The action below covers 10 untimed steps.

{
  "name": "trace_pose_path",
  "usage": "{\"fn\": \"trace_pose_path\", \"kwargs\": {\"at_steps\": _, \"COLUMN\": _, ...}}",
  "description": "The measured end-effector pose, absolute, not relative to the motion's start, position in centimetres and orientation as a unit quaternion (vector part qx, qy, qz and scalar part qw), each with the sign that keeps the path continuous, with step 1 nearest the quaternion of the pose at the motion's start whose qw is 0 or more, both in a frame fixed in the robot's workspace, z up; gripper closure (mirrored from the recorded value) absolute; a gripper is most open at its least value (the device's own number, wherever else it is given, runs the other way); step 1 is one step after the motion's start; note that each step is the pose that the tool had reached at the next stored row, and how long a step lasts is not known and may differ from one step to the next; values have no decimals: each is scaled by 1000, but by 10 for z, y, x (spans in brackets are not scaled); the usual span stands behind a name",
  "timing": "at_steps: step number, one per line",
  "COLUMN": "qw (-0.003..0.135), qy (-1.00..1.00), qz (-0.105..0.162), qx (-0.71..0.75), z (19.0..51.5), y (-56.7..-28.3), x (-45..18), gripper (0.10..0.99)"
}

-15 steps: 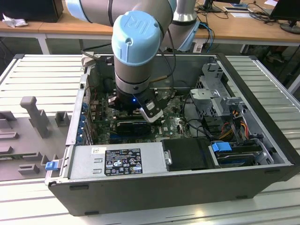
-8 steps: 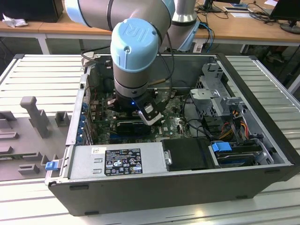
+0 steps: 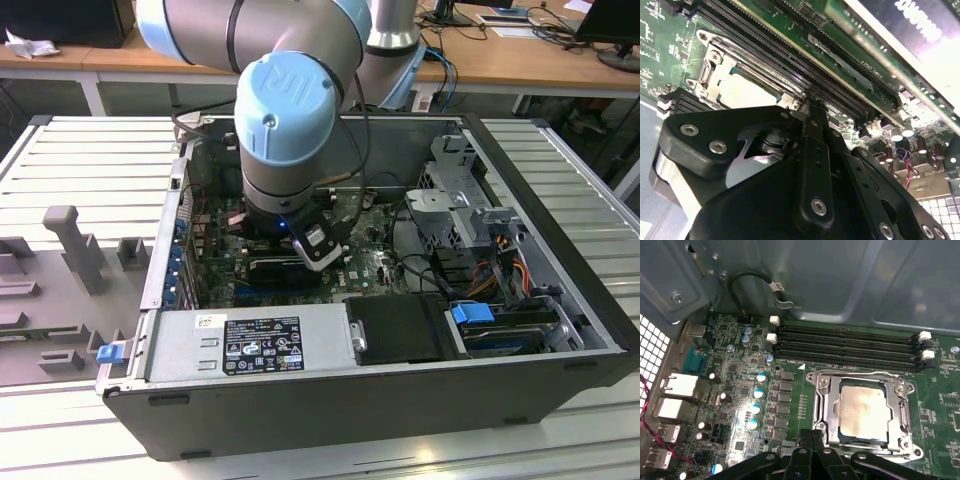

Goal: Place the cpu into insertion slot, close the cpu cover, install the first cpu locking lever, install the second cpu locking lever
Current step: 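Install the second cpu locking lever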

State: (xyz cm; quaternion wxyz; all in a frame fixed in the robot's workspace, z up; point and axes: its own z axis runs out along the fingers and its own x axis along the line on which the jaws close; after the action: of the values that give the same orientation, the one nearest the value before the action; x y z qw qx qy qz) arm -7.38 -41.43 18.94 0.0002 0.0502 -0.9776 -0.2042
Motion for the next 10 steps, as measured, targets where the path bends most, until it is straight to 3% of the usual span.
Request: {"fn": "trace_pose_path", "kwargs": {"at_steps": 10, "qw": 0, "qy": -978, "qz": -203, "qx": 50, "z": 207, "y": -414, "x": -75, "gripper": 980}}
